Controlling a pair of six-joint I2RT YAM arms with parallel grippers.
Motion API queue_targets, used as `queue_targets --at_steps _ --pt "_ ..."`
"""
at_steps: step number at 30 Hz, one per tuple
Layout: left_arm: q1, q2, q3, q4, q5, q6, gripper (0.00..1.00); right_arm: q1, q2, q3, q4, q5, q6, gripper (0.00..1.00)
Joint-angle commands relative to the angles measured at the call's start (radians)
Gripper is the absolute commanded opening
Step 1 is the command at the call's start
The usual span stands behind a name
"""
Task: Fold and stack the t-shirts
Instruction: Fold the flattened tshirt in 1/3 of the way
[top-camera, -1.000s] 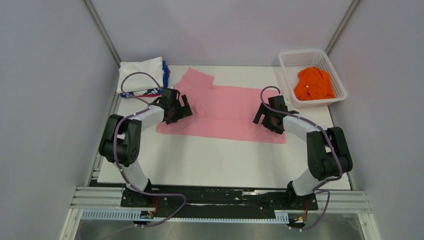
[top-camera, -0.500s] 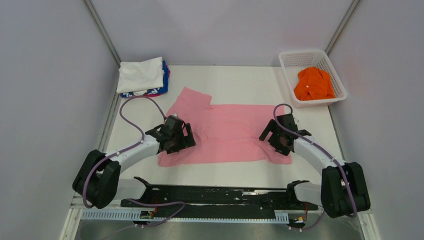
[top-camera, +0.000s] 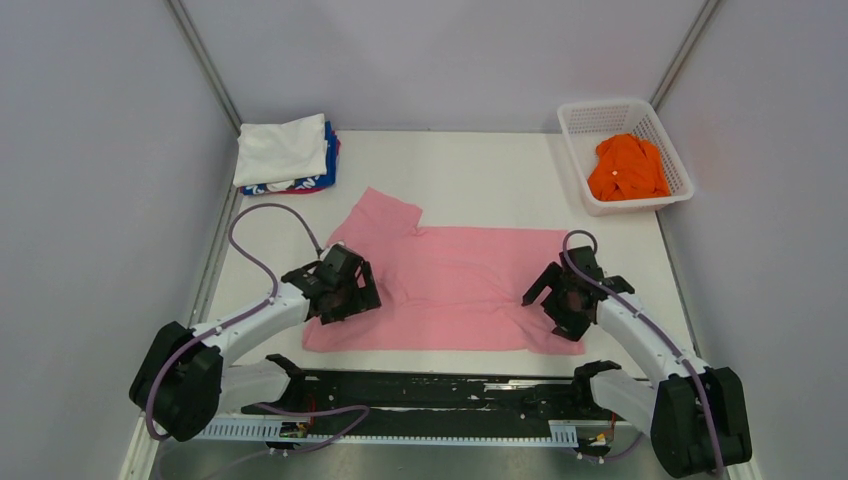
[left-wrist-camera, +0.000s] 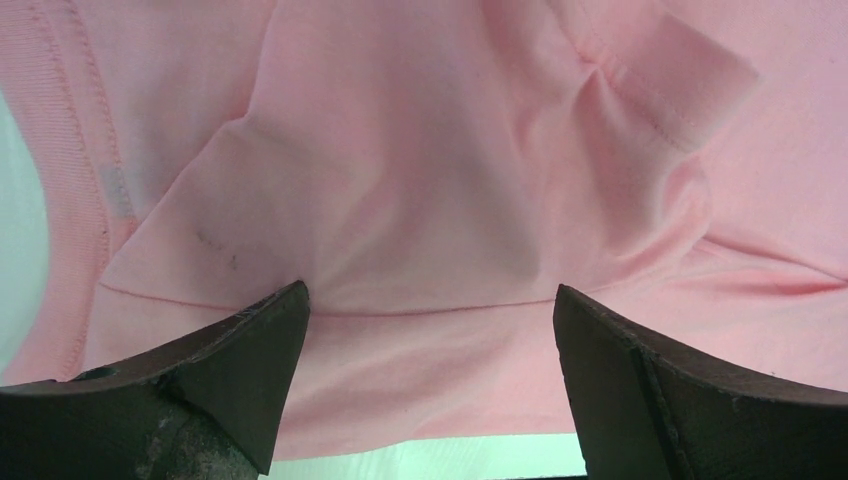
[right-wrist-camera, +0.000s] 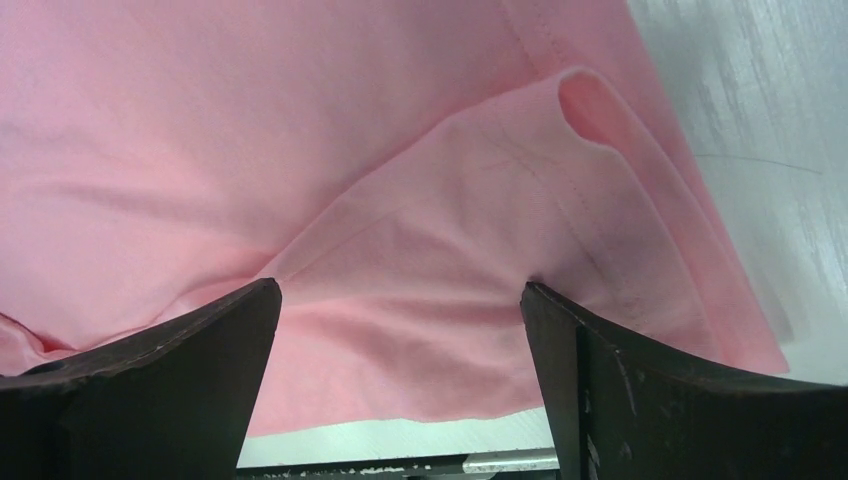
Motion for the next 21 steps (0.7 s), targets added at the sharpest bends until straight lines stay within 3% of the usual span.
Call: queue_targets --at_steps 1,9,14,18,21 --pt "-0.001 0.013 0.022 -0.11 -0.131 0.002 1.0 0.001 -0.01 -0.015 -0.068 0.002 0.049 1.0" --pt "0.0 0.026 0.051 -0.109 -0.172 0.046 1.0 0.026 -0.046 -0.006 -0.106 0.103 0.103 1.0" --pt "-0.001 -0.009 0.088 -0.088 -0.141 0.081 1.0 0.036 -0.113 0.043 -0.073 0.125 0.007 1.0" --pt "0.0 -0.021 0.212 -0.033 -0.141 0.128 1.0 0.037 -0.191 0.133 0.015 0.135 -0.111 1.0" --pt "0.022 0.045 0.341 -0.021 -0.186 0.215 1.0 0.036 -0.199 0.157 0.088 0.238 -0.103 1.0"
